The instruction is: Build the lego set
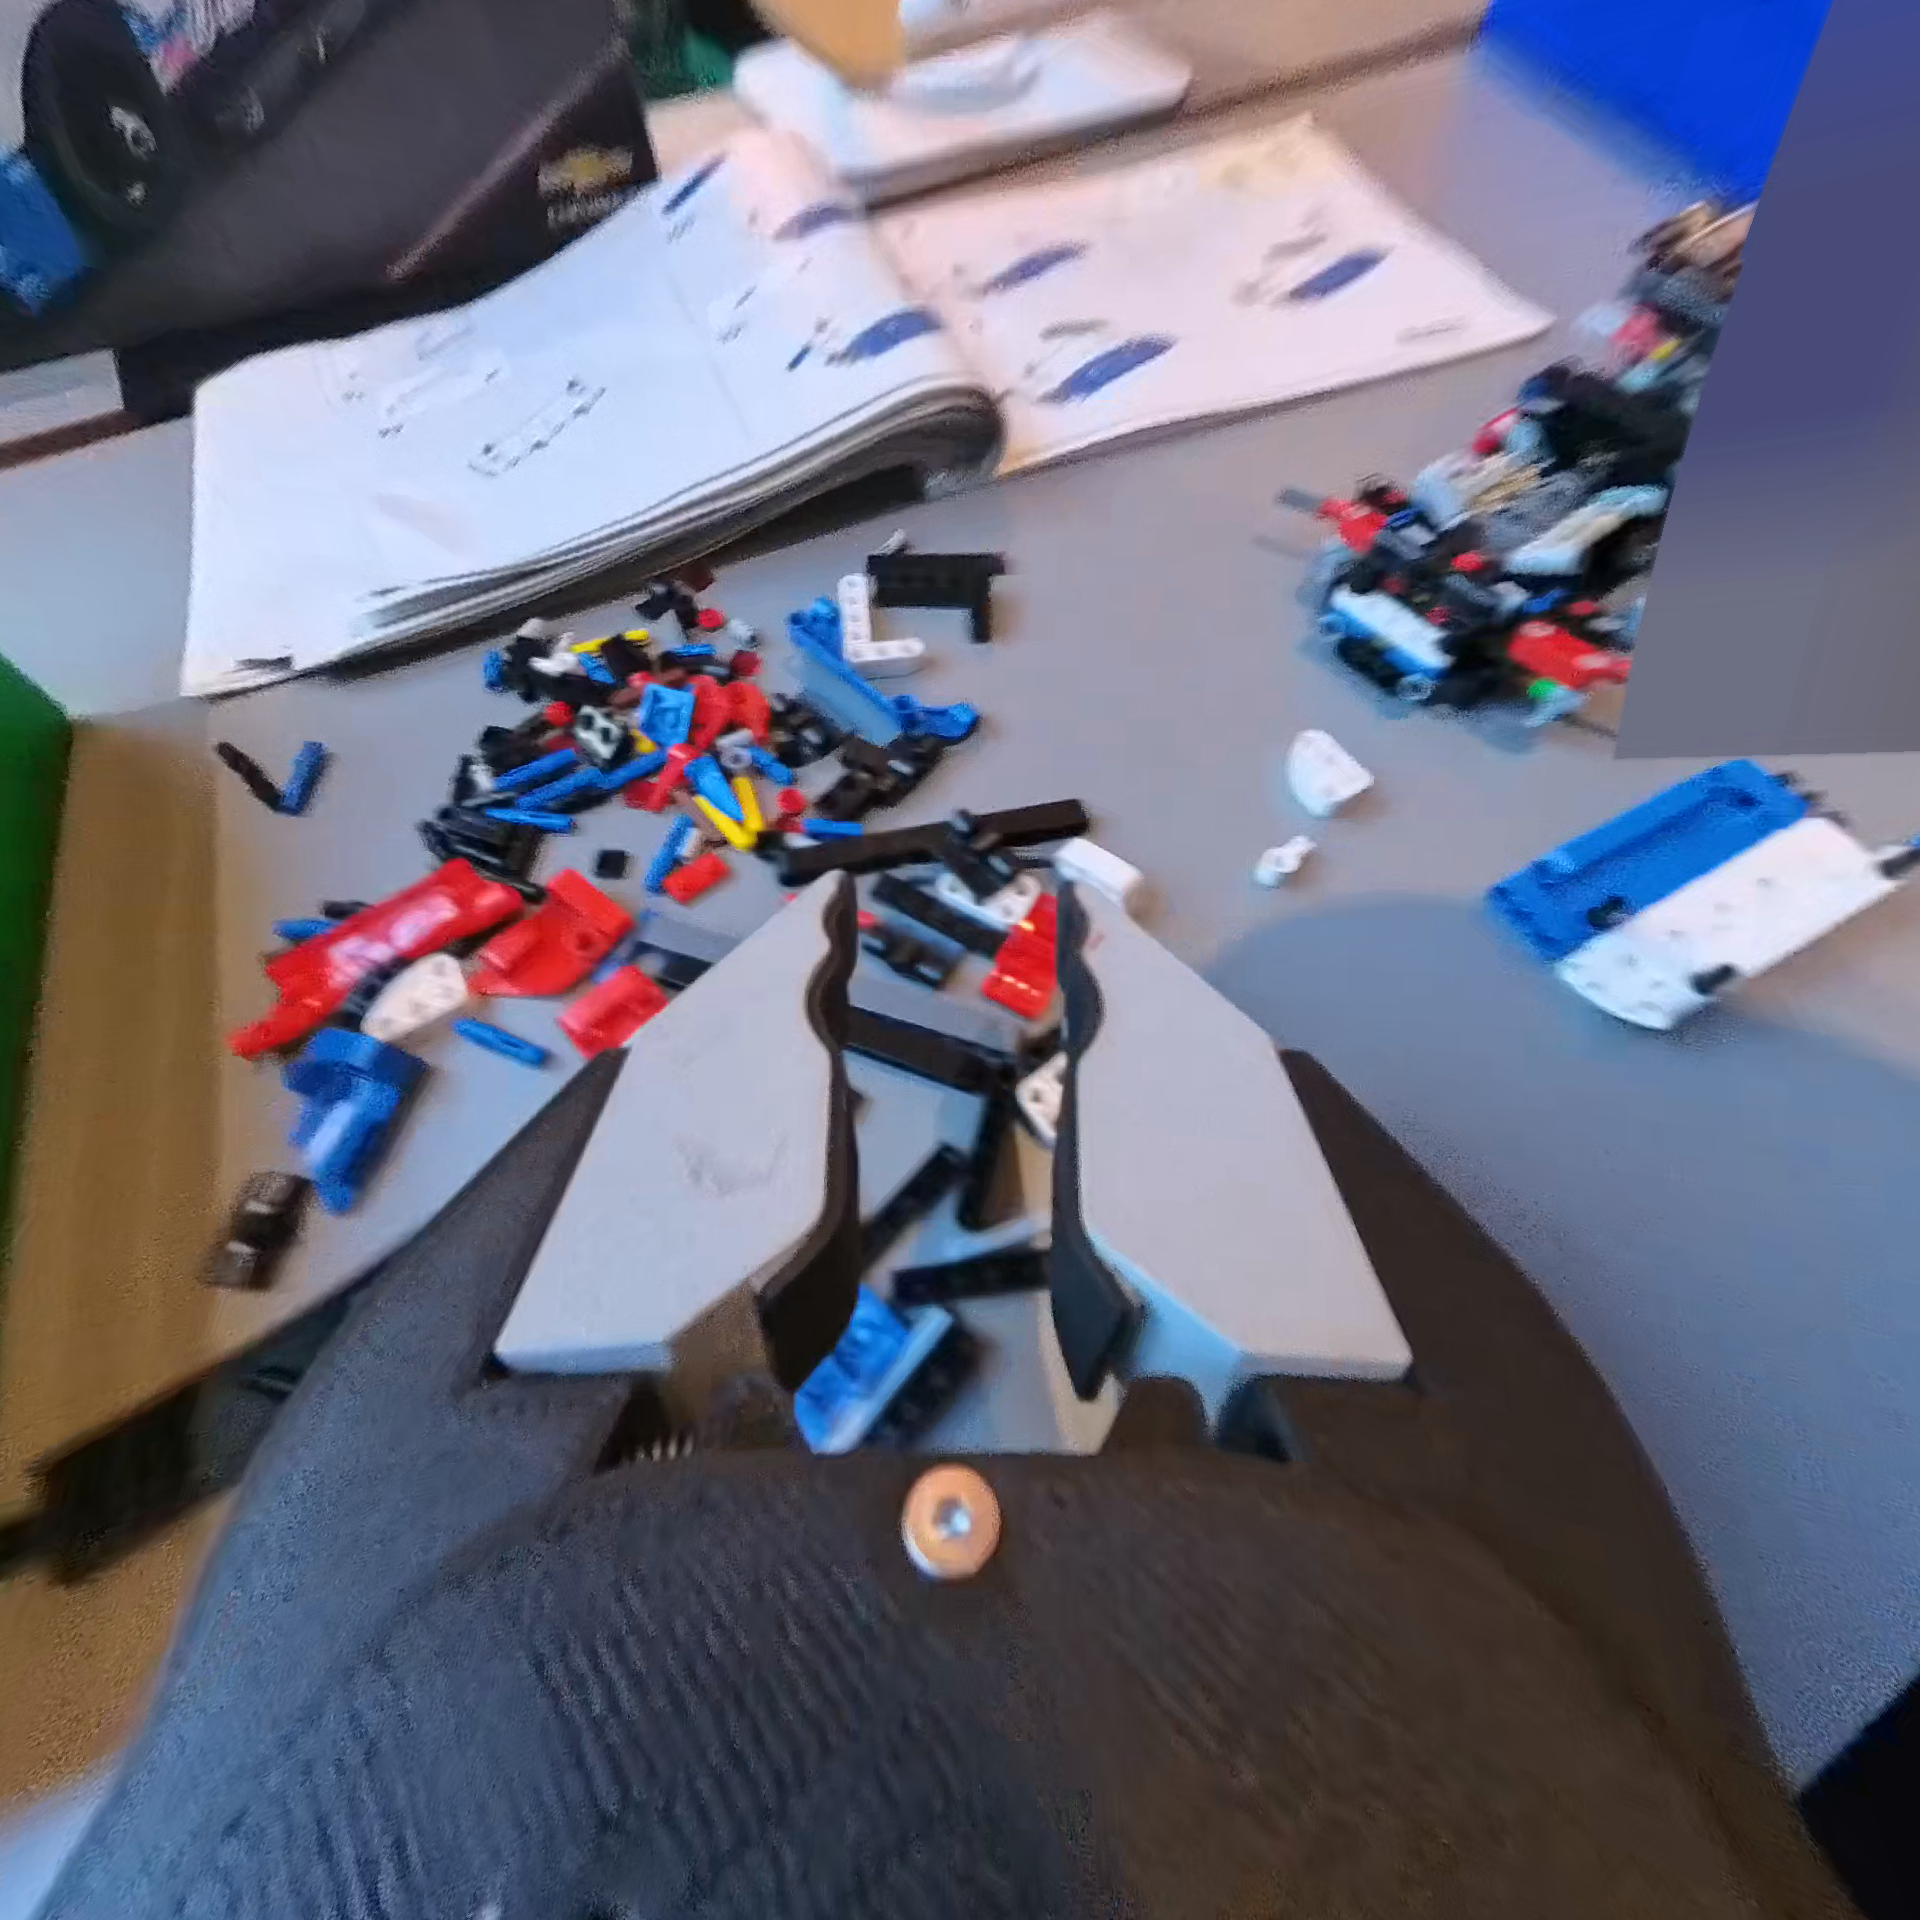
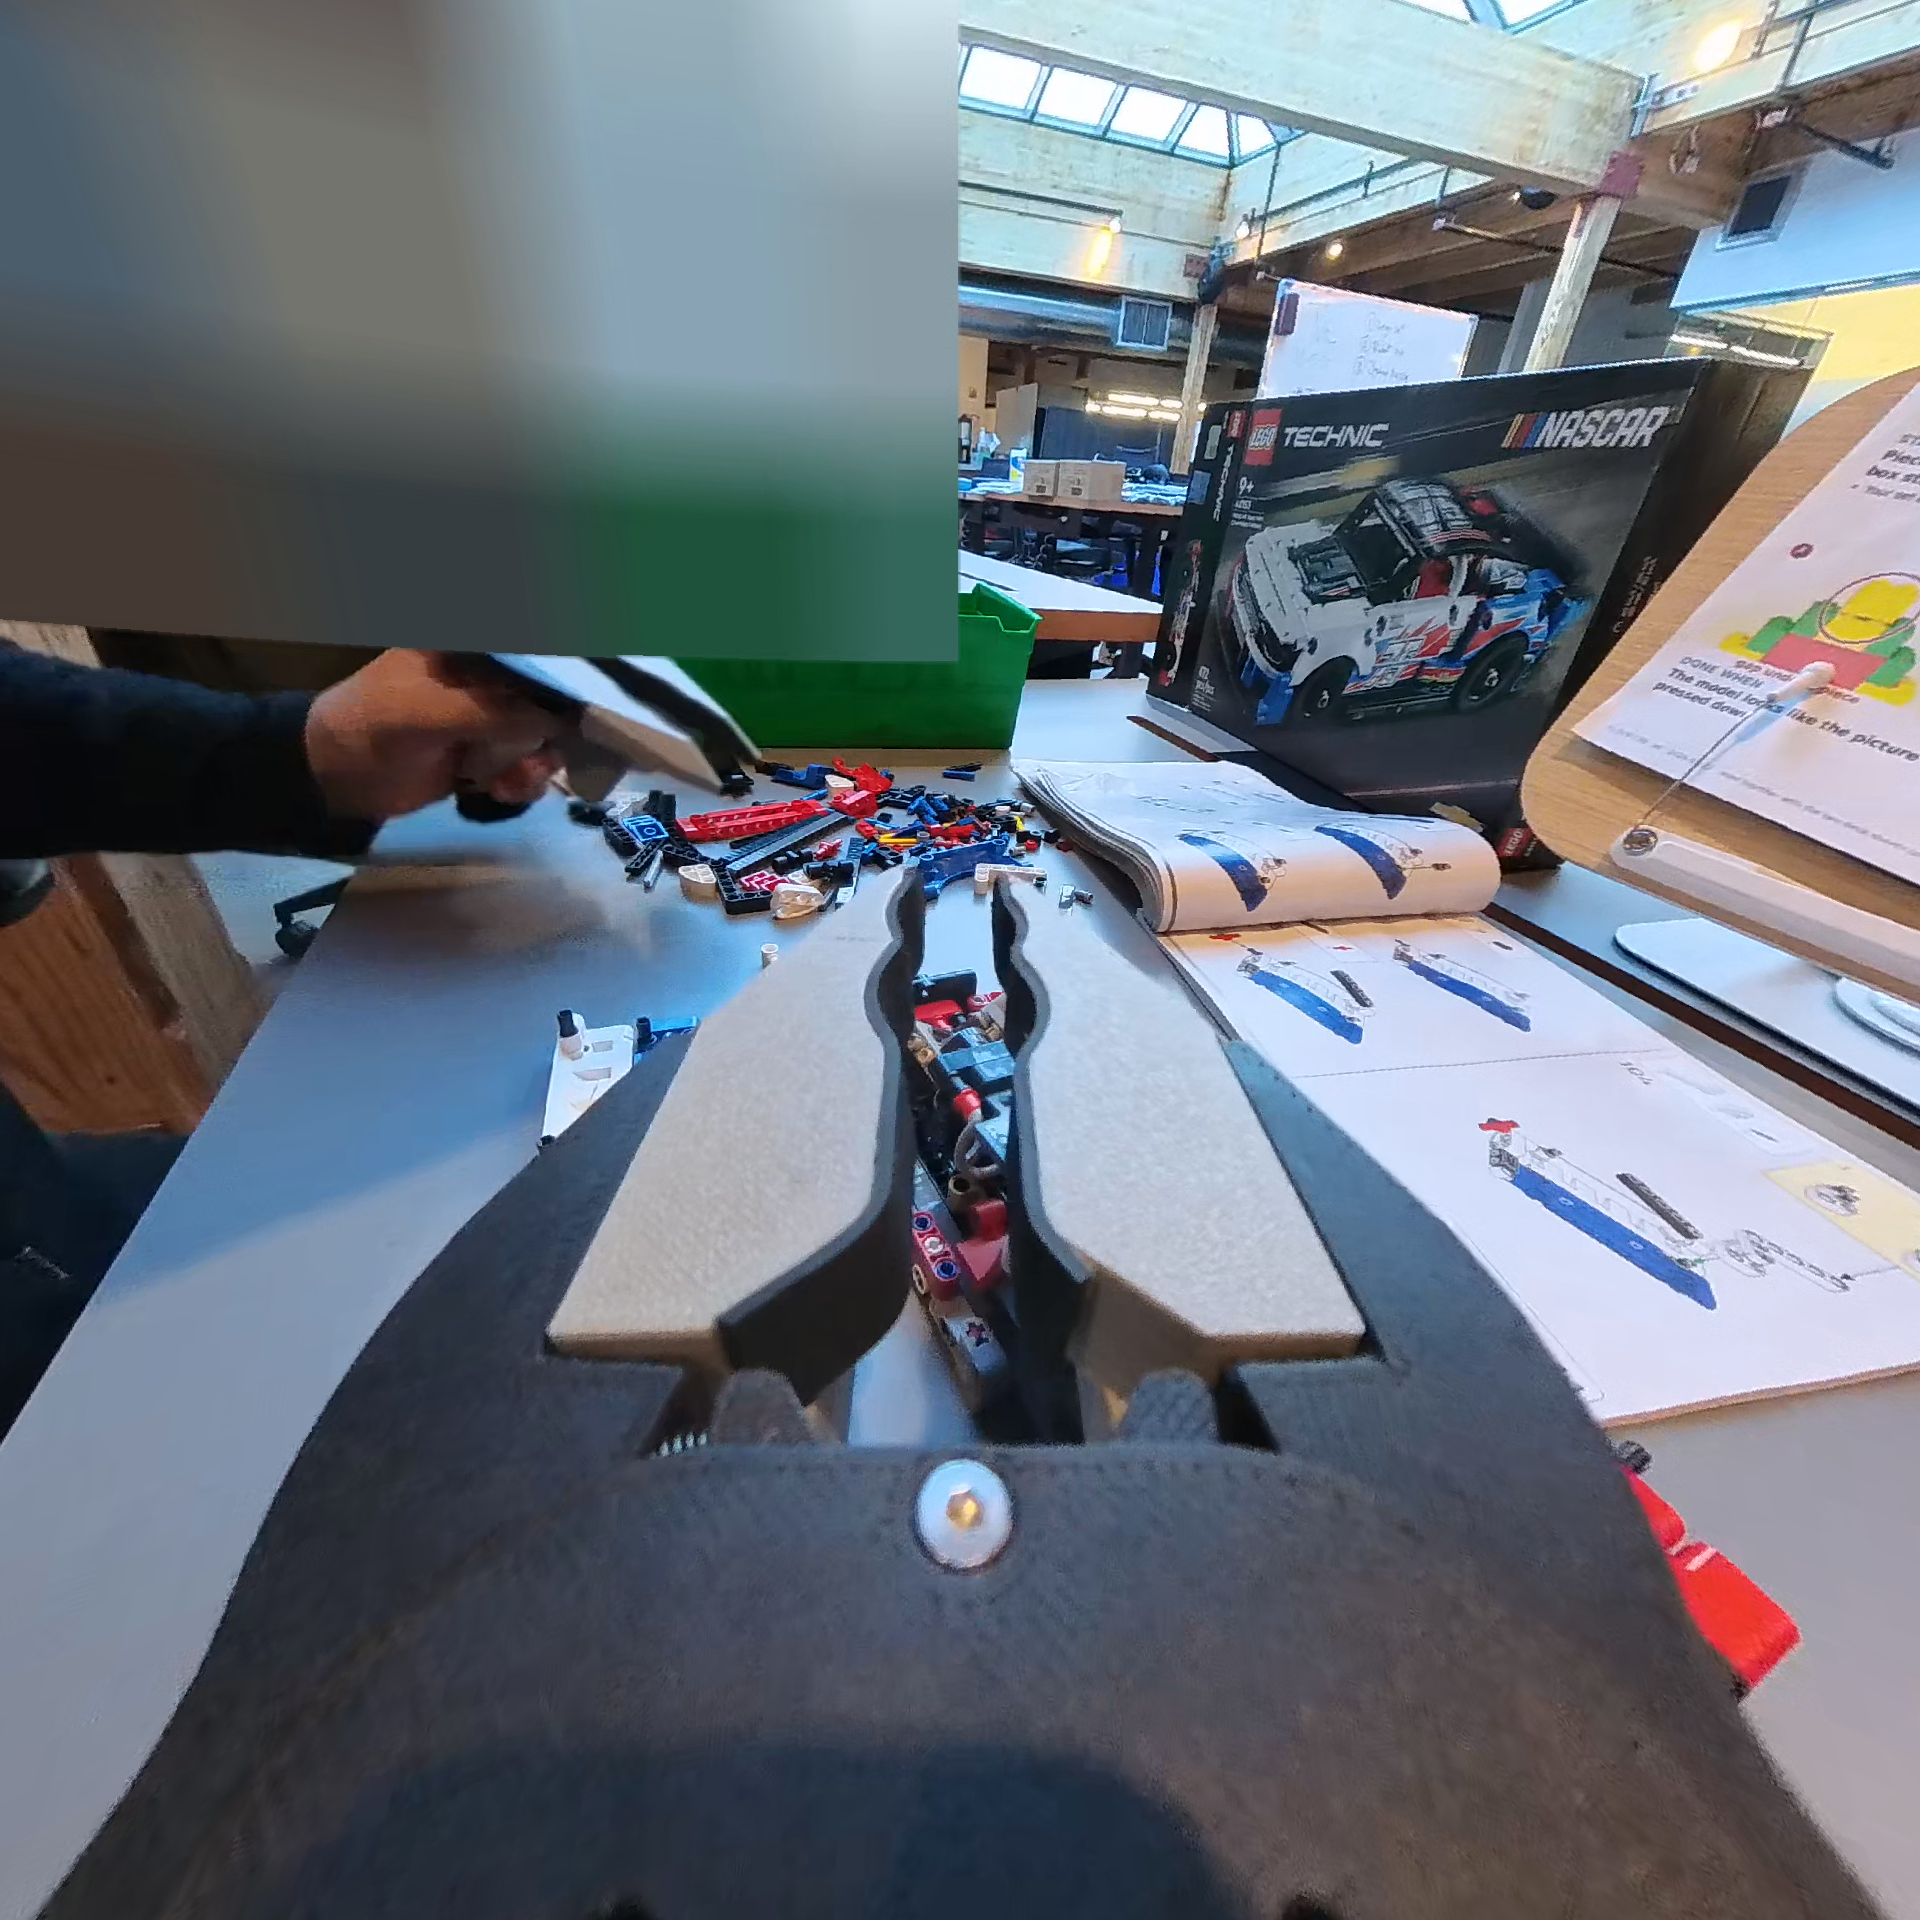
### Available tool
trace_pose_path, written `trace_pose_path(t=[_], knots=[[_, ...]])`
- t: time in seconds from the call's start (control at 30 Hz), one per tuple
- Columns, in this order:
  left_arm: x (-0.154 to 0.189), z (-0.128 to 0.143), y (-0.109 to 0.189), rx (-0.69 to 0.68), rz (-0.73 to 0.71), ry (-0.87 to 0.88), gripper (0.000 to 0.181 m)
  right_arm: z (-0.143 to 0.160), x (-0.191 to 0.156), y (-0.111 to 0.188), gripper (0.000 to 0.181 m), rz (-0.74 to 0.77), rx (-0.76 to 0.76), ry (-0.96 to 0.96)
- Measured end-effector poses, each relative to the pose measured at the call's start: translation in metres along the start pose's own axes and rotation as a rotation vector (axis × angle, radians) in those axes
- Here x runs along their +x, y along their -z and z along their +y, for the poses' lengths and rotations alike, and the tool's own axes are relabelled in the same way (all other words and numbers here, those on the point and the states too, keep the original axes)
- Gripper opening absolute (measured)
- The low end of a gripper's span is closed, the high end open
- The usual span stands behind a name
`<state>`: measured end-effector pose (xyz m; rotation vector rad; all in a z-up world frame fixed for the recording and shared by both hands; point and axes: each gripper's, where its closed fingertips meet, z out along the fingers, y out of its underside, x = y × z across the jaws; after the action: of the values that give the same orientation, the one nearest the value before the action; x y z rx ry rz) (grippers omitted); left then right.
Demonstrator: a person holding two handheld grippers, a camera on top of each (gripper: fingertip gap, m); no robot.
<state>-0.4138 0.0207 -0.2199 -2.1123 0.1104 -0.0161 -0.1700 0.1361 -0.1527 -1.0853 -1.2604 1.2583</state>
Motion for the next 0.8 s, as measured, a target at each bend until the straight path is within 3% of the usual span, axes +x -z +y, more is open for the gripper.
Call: trace_pose_path(t=[0.1,0.2,0.33,0.5,0.73,0.8], knots=[[-0.023,-0.020,-0.013,-0.176,0.023,-0.118,0.029,0.000,0.001,0.000,0.010,0.002,0.000,-0.003],[-0.060,-0.035,-0.036,-0.295,0.023,-0.335,0.005,-0.001,0.000,0.001,0.010,0.001,0.000,0.002],[-0.102,-0.003,-0.071,-0.620,0.102,-0.429,0.008,0.000,0.000,0.003,0.009,0.010,-0.006,0.010],[-0.100,-0.005,-0.090,-0.636,0.258,-0.441,0.016,-0.003,0.002,0.004,0.009,0.024,0.005,0.010],[-0.099,0.007,-0.098,-0.757,0.322,-0.431,0.019,-0.003,0.000,0.002,0.009,0.009,0.005,0.002],[-0.098,0.007,-0.101,-0.757,0.323,-0.436,0.011,-0.004,0.000,0.000,0.009,0.009,0.008,0.004]])
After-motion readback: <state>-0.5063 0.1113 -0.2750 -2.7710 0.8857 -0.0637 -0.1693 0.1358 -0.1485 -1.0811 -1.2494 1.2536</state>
